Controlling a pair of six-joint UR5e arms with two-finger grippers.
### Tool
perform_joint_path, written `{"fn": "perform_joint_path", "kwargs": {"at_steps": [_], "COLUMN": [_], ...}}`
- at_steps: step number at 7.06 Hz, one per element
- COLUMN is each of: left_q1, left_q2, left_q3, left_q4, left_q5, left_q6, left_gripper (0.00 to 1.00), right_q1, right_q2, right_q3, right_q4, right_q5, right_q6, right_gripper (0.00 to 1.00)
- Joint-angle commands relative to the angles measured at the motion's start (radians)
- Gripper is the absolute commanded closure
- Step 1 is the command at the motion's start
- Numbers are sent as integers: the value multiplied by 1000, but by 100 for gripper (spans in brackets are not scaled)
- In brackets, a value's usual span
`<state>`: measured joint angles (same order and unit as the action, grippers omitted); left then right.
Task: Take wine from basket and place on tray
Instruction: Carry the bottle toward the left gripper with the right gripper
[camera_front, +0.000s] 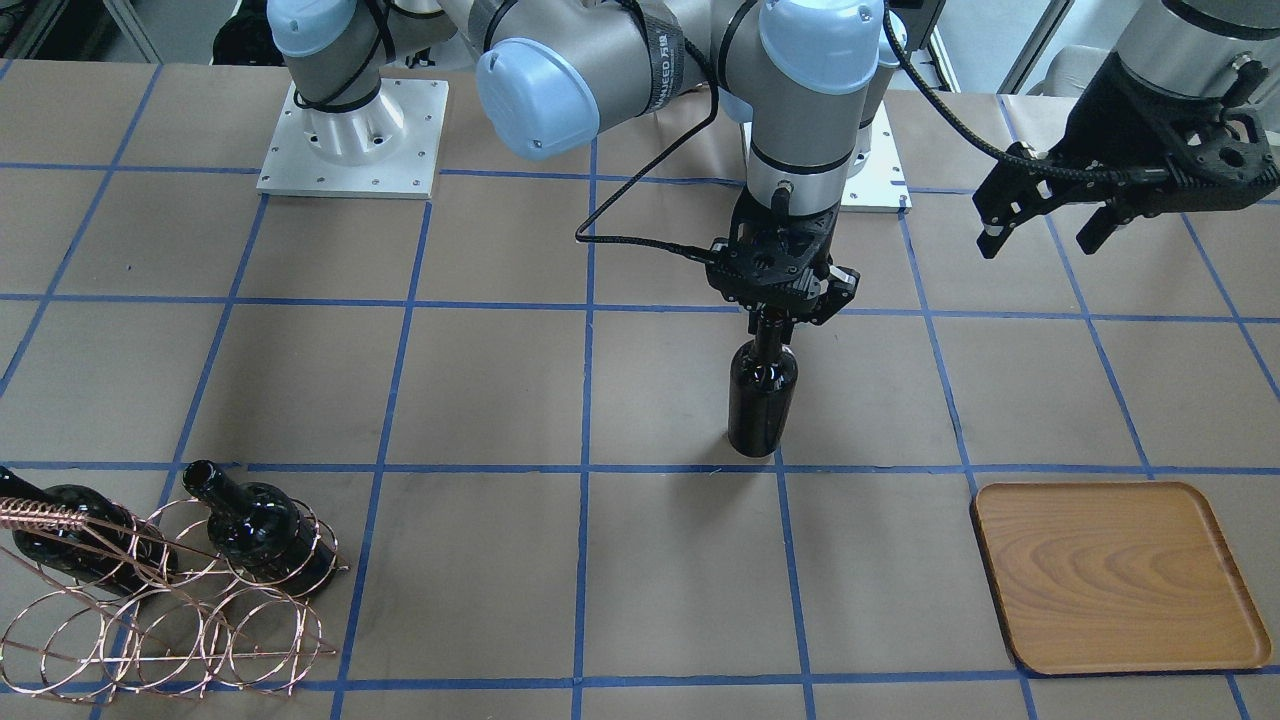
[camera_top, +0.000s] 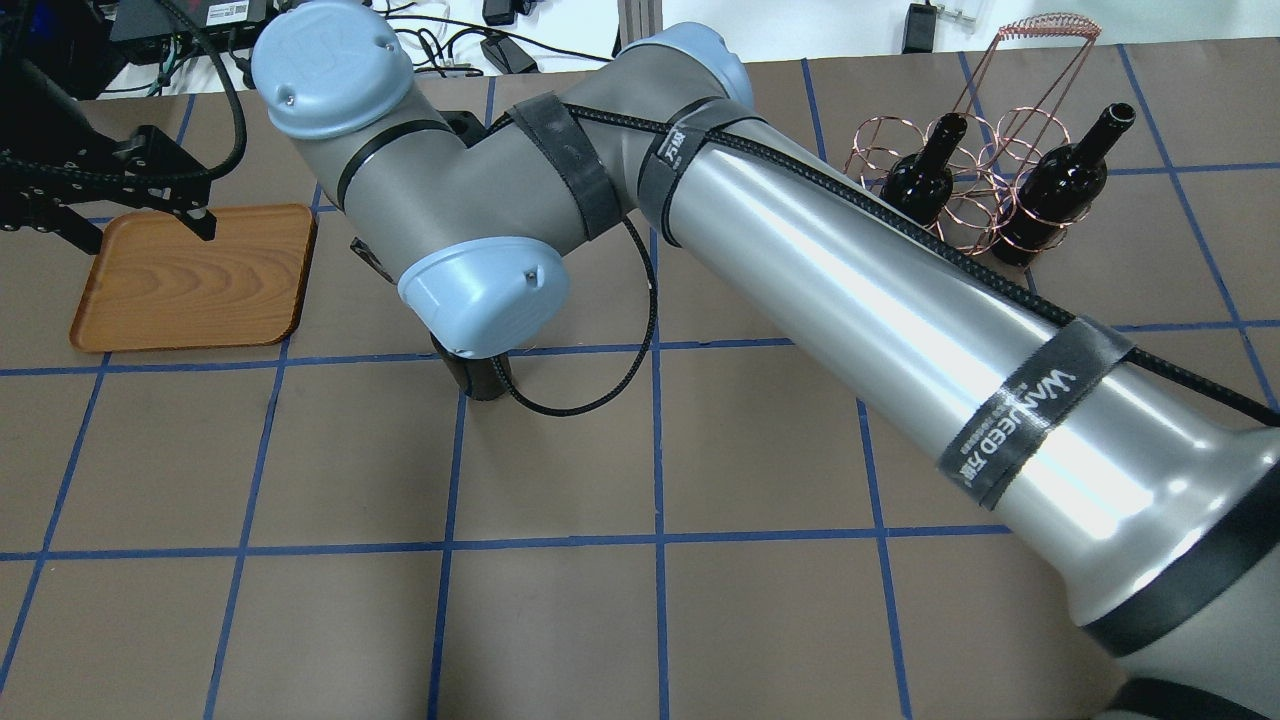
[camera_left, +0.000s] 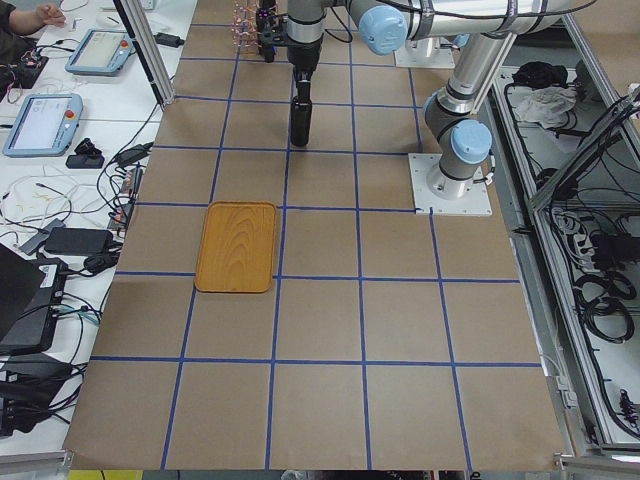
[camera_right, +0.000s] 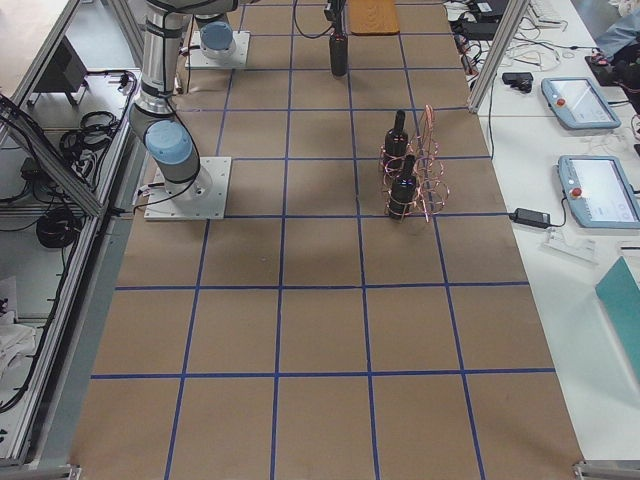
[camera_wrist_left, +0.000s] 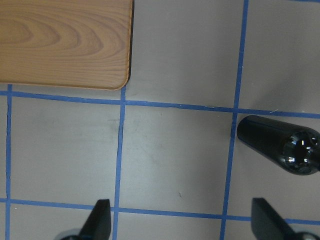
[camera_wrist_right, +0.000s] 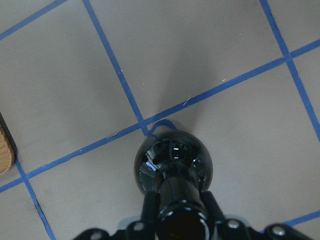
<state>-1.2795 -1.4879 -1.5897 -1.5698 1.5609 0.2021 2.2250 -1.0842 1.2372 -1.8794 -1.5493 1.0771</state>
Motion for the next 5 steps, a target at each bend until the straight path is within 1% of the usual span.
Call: {"fn": "perform_joint_path", "kwargs": {"at_steps": [1, 2, 3, 5], "left_q1": [2, 2, 2, 2], "left_q2": [0, 0, 0, 1], "left_q3": [1, 1, 1, 4], "left_q4": [-3, -3, -3, -7], "left_q5": [2, 2, 4, 5], "left_q6": [2, 9, 13, 13], "left_gripper": [0, 0, 0, 0], "right_q1": [1, 1, 1, 1], "right_q2": [-2, -2, -3, -32], "right_q3": [5, 8, 11, 37], "right_q4": [10, 11, 16, 16], "right_q5": [0, 12, 12, 12], "right_q6": [-5, 6, 3, -6], "right_gripper": [56, 39, 32, 0]}}
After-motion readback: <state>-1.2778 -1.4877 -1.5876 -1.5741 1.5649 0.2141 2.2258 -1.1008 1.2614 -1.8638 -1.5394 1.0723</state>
